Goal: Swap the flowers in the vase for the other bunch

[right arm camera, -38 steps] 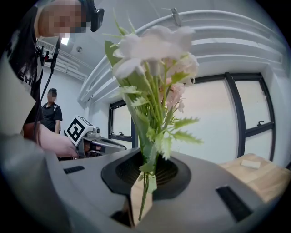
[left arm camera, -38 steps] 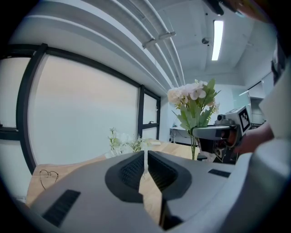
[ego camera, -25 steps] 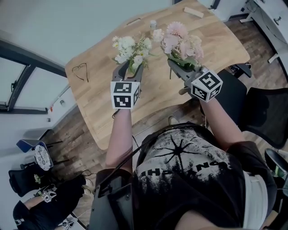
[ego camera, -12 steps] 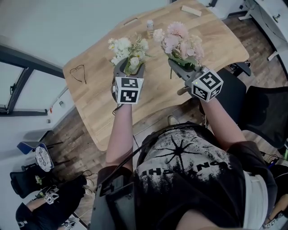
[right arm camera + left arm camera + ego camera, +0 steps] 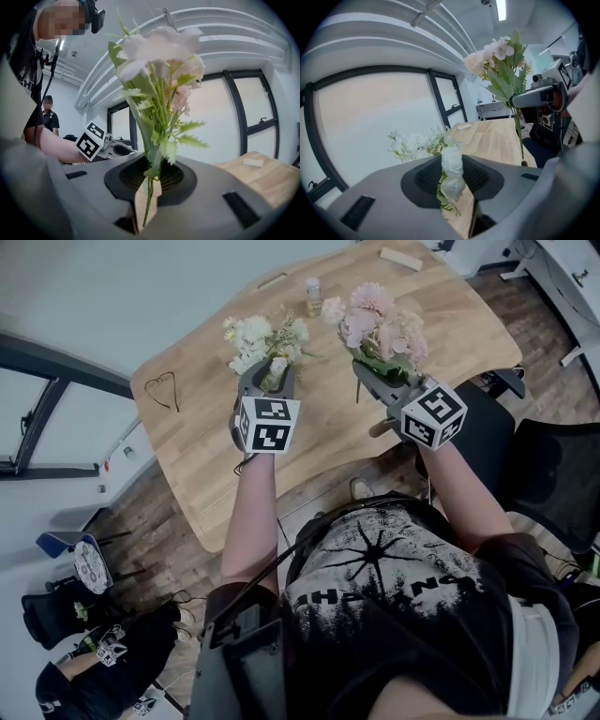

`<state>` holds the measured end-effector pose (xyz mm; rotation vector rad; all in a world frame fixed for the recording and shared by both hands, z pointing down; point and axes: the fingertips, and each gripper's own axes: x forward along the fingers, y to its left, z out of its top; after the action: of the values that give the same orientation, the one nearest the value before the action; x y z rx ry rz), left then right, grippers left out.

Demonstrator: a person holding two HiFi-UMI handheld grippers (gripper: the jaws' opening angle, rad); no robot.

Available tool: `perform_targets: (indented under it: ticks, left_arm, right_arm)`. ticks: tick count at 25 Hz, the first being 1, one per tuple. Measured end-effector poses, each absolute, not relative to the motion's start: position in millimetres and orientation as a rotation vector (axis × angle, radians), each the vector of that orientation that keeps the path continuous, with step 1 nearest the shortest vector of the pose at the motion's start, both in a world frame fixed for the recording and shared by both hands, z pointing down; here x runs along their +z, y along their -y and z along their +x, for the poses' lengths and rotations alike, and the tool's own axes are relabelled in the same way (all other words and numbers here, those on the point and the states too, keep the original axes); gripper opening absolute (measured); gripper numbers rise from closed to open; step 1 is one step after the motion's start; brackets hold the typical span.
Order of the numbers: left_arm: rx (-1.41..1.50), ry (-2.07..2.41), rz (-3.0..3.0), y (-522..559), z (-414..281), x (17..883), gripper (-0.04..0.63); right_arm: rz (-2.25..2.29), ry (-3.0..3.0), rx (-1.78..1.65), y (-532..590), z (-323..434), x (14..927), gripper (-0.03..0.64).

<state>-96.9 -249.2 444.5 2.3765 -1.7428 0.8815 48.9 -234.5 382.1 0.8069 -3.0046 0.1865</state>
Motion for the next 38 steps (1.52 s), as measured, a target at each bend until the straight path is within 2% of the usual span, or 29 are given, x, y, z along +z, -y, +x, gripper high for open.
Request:
perform_targets:
  ticks: [4, 11, 23, 38]
  left_arm:
    - [0.871, 1.754, 2.369, 248, -100, 443, 0.11]
    - [0.831, 1.808, 2.361, 250, -110, 437, 0.083]
    - [0.781, 1.913, 2.37, 254, -123, 409, 0.077]
    - [0.546, 1.984, 2.375, 252, -141, 360, 0.077]
  right_arm:
    - [0.806, 3.005, 0.199, 235, 49, 384, 0.055]
    - [0.8, 3.001, 0.208, 236, 48, 388, 0.054]
    - [0.788, 3.01, 0.199, 236, 48, 387, 0.054]
    - [0.775, 3.034, 0.175, 236, 44, 382, 0.055]
